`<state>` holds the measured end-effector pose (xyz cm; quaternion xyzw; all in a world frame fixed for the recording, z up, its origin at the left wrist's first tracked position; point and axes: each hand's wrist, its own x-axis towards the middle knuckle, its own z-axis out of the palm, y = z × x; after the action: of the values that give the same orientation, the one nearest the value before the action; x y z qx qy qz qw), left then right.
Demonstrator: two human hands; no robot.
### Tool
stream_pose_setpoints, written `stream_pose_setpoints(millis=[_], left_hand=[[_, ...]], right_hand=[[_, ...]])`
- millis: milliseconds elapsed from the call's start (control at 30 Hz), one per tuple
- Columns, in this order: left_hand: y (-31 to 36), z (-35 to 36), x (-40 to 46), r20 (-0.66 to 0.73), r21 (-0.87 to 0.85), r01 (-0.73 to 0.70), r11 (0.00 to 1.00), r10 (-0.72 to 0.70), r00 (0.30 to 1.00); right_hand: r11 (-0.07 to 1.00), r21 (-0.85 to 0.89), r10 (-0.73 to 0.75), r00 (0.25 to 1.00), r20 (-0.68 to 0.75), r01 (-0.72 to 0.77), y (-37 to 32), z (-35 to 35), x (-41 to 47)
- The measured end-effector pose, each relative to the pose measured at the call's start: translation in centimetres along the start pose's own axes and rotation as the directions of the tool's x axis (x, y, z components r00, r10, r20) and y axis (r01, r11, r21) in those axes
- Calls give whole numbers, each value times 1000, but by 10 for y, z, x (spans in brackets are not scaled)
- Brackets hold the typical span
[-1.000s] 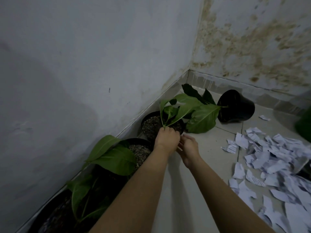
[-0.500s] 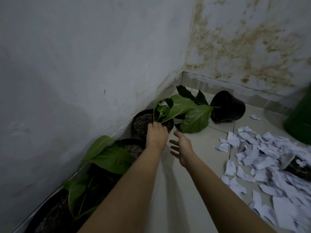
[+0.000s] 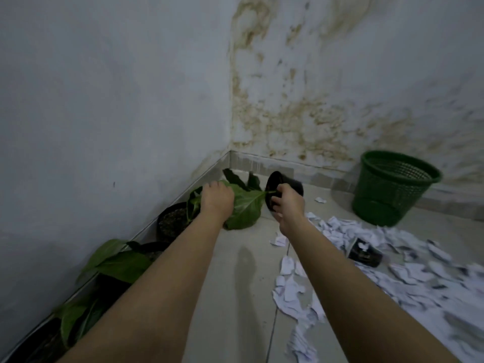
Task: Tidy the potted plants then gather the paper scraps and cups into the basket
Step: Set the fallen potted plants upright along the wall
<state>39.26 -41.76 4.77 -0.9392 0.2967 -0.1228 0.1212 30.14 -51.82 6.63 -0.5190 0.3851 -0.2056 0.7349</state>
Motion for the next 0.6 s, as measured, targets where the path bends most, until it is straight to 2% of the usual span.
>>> stream_pose_setpoints(millis=[200, 300, 467, 600], left_hand=[[39, -47, -3, -19, 4, -18, 1000, 18, 1000], [64, -67, -1, 24, -51, 0, 999, 1, 1000], [105, -88, 13, 136, -147, 43, 988, -23, 990], [120, -81, 25, 202, -157, 43, 987, -10, 979]], right_hand=[[984, 125, -103, 975, -196, 129, -44, -50, 0], [971, 200, -80, 964, -255, 133, -52, -63, 2], [972, 221, -16, 954, -300, 86, -40, -72, 2], [970, 232, 1, 954, -299, 71, -33, -81, 18]])
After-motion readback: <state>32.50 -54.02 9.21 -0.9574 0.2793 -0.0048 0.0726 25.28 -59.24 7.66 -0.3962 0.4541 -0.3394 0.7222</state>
